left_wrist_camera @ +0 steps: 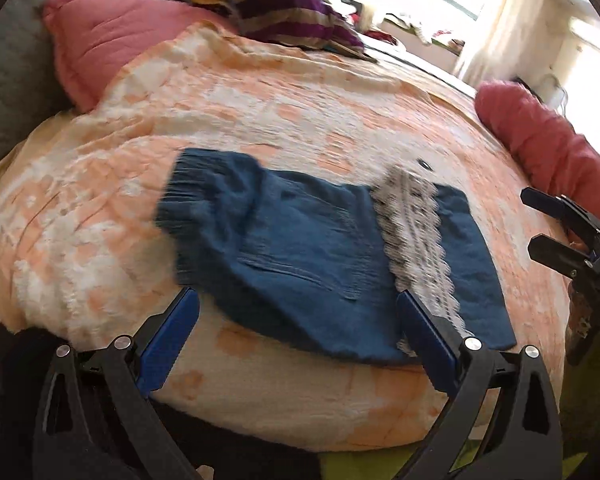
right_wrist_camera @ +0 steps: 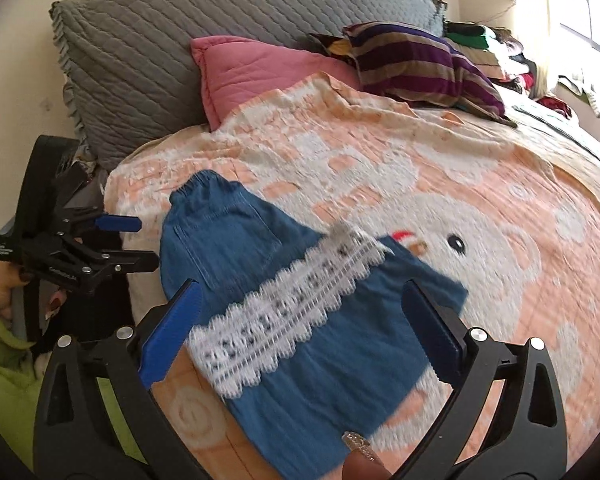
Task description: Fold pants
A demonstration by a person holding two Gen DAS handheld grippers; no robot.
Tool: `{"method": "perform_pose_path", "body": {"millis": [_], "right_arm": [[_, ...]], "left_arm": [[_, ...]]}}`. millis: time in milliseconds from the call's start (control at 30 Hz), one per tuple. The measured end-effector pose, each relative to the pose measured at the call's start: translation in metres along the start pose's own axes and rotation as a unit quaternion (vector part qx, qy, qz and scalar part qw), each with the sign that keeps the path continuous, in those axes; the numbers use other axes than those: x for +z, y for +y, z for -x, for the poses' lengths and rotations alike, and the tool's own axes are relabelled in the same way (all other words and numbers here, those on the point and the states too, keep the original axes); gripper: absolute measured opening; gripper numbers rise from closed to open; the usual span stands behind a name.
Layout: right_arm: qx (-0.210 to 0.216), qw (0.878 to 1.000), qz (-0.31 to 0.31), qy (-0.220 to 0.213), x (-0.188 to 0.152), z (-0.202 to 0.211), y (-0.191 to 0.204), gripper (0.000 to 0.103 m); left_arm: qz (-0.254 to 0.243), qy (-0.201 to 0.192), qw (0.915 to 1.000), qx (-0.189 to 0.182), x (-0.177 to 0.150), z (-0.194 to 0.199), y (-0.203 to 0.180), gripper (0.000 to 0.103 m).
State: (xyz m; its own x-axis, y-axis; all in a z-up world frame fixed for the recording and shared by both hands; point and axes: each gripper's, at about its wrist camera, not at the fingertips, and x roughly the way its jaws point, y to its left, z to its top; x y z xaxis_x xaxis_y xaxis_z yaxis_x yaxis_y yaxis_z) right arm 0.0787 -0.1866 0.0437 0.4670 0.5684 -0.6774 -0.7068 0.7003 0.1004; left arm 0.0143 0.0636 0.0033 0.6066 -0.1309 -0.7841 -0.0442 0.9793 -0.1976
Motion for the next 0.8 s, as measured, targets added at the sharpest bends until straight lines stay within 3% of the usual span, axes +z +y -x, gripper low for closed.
{"method": "perform_pose_path", "body": {"millis": [400, 633, 800], "right_arm": [[0.051, 0.997, 0.031, 0.044, 0.054, -0.067, 0.025, 0.094], [0.077, 0.992, 0.049, 0.085, 0.083, -0.116, 0.036, 0.094], [0.096, 0.985, 0.084, 0.119, 0.101, -0.153, 0.053, 0.094]], "left_arm": [[0.089, 0.002, 0.9960, -0.007, -0.003, -0.004, 0.061, 0.098], [0.105, 0.024, 0.9914, -0.074, -0.012, -0.026, 0.064, 0.098], [0.112, 0.035, 0.9880, -0.101, -0.014, -0.040, 0.060, 0.098]]}}
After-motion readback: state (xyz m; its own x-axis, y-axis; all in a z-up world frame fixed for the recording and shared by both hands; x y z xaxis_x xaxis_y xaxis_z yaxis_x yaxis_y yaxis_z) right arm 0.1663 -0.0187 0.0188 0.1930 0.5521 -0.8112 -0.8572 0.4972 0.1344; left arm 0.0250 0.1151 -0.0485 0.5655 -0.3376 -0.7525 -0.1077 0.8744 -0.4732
